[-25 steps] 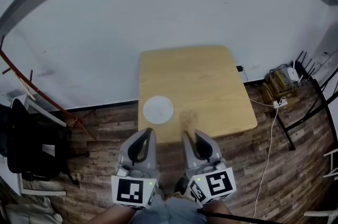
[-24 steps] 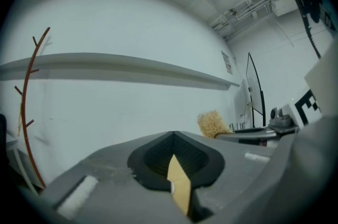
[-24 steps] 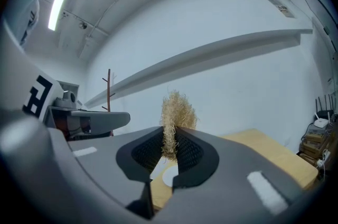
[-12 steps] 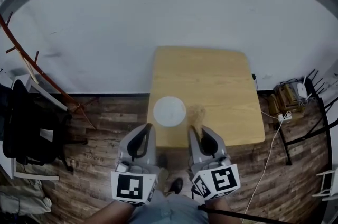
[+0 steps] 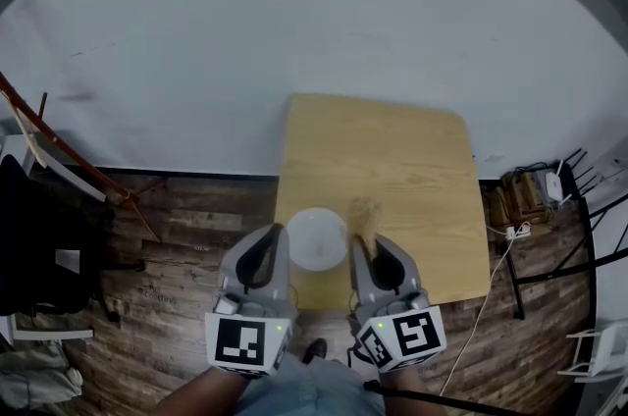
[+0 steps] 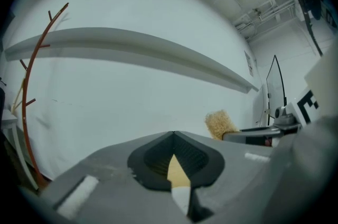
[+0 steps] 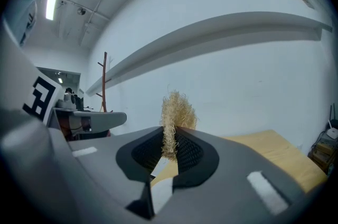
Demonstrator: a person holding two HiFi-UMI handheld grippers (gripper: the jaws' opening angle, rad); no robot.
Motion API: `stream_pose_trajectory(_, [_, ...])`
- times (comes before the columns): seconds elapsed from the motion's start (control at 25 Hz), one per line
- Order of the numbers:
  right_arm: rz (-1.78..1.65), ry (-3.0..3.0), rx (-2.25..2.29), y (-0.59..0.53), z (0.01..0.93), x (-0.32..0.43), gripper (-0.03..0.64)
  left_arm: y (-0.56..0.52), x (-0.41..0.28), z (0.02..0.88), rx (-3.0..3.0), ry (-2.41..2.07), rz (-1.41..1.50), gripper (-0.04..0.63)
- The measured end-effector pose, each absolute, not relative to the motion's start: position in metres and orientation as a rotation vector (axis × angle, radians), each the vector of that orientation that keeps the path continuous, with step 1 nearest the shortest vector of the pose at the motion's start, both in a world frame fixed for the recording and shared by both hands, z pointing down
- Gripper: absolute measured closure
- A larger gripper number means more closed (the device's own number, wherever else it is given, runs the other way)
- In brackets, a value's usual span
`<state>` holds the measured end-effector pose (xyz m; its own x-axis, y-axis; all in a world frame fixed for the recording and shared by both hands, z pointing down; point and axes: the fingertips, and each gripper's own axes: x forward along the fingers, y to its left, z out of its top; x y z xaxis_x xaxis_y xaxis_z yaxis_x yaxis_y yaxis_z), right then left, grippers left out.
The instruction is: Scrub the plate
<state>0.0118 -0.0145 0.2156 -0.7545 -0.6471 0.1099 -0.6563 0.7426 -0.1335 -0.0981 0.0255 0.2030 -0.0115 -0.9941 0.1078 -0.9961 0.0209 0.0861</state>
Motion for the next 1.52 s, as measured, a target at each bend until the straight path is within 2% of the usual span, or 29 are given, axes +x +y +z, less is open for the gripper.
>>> stream_pose_trajectory(0.4, [0.15,-2.892,1.113,-0.051,0.192,-0.027,0.57,-0.017,-0.137,0.18,2.172,-2.143,-0.057,0.575])
stream_pose_trajectory(0.8, [0.162,-2.887,1.092,-0.068,0.193,-0.016,0.571,-0.038,-0.129,0.184,2.155,-2.151,0.02,0.575])
stream_pose_trajectory(1.12, [0.331,-2.818,0.981,-0.075,0.247,-0.012,0.571,-0.036,-0.124,0.24,2.009,-2.119,0.139,0.575])
stream_pose_trajectory(1.52, [0.561,-2.651,0.838,-0.066,0.359,-0.012,0.571,-0.023,-0.119,0.356,1.784,-1.922,0.195,0.574])
